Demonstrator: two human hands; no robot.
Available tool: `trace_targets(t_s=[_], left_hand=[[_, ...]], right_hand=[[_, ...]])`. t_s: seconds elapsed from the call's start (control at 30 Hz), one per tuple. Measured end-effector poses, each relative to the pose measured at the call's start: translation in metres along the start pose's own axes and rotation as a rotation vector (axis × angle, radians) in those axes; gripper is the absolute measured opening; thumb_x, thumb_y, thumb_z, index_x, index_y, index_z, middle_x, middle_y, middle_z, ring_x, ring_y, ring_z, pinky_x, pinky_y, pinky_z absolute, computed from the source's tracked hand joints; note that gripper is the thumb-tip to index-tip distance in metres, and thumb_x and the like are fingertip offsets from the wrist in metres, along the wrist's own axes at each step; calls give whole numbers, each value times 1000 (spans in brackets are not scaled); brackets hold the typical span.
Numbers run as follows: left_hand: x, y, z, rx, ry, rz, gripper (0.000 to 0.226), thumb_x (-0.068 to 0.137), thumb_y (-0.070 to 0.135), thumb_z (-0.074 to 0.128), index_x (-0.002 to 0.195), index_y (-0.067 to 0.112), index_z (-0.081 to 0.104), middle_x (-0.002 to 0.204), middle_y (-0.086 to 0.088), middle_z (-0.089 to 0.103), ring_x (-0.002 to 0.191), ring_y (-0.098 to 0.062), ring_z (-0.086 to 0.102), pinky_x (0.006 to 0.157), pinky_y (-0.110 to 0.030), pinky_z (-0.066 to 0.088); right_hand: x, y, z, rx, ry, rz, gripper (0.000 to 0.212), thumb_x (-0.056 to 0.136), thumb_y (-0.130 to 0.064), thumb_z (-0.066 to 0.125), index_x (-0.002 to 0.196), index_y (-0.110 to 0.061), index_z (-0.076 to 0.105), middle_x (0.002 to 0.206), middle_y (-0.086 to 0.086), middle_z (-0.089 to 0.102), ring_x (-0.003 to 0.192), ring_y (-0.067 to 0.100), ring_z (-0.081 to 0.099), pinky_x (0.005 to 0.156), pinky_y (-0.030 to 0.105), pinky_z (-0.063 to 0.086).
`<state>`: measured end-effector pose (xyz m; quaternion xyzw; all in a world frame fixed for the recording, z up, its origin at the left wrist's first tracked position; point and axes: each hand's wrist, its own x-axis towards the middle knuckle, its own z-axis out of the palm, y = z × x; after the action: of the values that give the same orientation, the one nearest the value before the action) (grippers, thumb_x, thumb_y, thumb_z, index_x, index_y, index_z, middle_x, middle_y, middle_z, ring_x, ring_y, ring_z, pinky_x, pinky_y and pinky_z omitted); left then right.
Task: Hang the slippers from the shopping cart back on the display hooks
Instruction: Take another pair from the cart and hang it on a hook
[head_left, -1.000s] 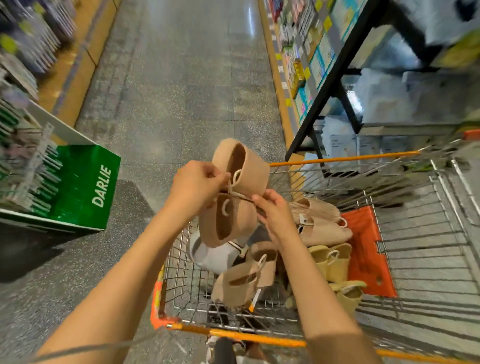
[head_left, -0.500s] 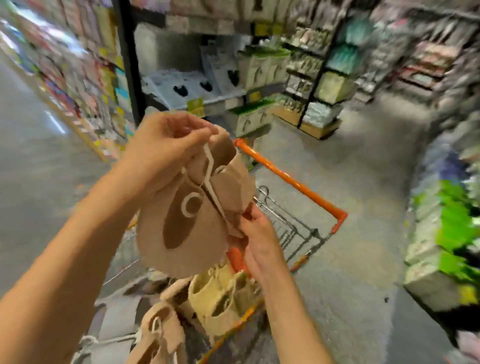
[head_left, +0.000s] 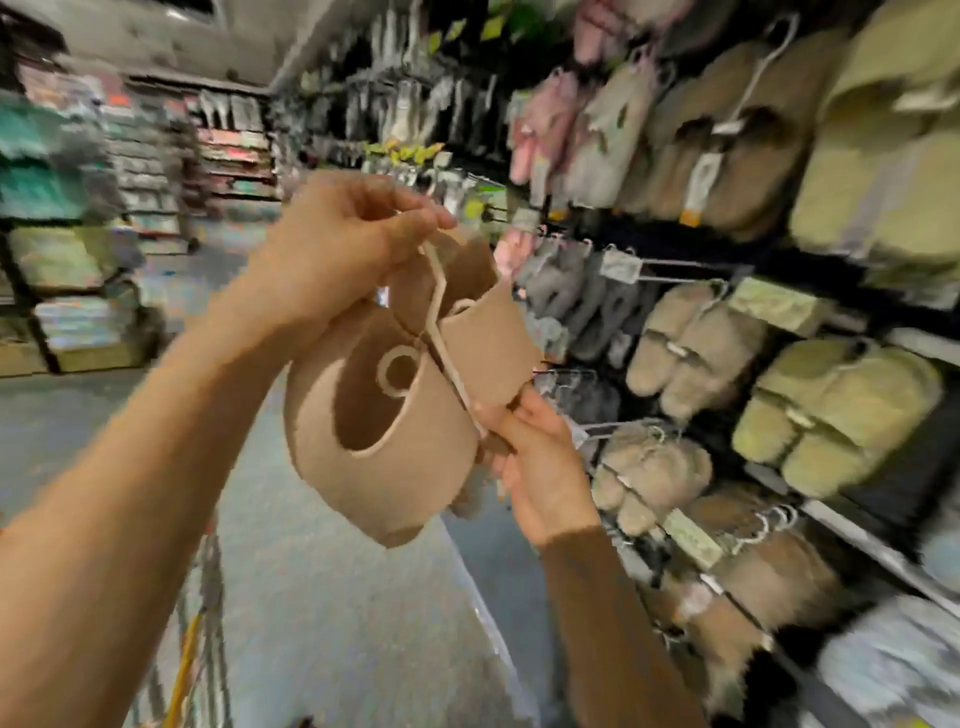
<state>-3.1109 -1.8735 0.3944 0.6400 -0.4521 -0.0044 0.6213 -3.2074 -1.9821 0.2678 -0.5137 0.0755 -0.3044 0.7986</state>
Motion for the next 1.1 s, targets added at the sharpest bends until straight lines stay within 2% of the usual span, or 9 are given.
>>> trace_targets(t_s=[0.17,0.27,0.33,0.43,0.53,0.6,0.73,0.93,1.1], left_hand=[[53,15,102,-99,-193,150,17,89,13,60,74,19,66,38,14,50,35,2,39,37,-8,27],[76,33,153,-163,-297,224,14,87,15,63,73,18,66,36,13,47,34,1,37,36,-7,26],[88,47,181,-211,-370,276,12,87,15,63,75,16,68,39,9,48,35,-1,36,36,-8,27],[105,70,217,-297,-492,346,10,88,12,61,81,9,68,48,-1,48,36,-3,35,34,-12,27],[123,94,244,-349,-598,472,8,87,15,62,82,16,68,43,9,51,38,-1,40,36,-11,28],[133,112,256,-401,-646,554,7,87,18,62,87,17,69,47,11,54,41,1,44,39,-8,32],[148,148,271,-453,-709,653,12,89,26,60,93,19,68,63,10,55,50,1,46,43,-8,35],[166,154,298,-443,-830,693,11,90,29,57,90,26,68,66,11,60,49,2,50,45,-10,40],[182,119,327,-409,-986,597,11,87,24,60,80,24,68,56,9,63,45,1,51,38,-9,40]], right_hand=[[-3,-69,-83,-62,231,-129,26,85,4,54,102,-14,63,94,0,71,78,11,66,60,22,54],[-14,-105,-118,-91,316,-208,30,84,2,57,111,-10,61,107,8,68,88,18,65,55,20,54],[-23,-126,-133,-136,388,-258,27,85,2,57,111,-5,61,101,9,68,74,12,65,45,14,48],[-36,-151,-149,-247,502,-328,21,86,-2,58,107,-3,62,88,5,68,64,10,59,44,14,43],[-48,-175,-156,-274,601,-436,13,85,-4,59,98,-6,64,80,6,64,61,18,43,41,17,37],[-53,-192,-152,-276,655,-537,11,85,-2,57,94,-5,63,79,9,61,57,16,43,39,15,37],[-56,-219,-140,-371,753,-729,12,87,-5,56,91,-12,65,84,4,68,70,11,62,51,18,51],[-48,-213,-139,-378,911,-803,12,86,-7,58,91,-15,67,91,7,69,80,17,62,57,21,53],[-26,-177,-148,-293,1010,-795,13,87,-3,57,93,-9,66,98,17,68,80,22,64,70,36,56]])
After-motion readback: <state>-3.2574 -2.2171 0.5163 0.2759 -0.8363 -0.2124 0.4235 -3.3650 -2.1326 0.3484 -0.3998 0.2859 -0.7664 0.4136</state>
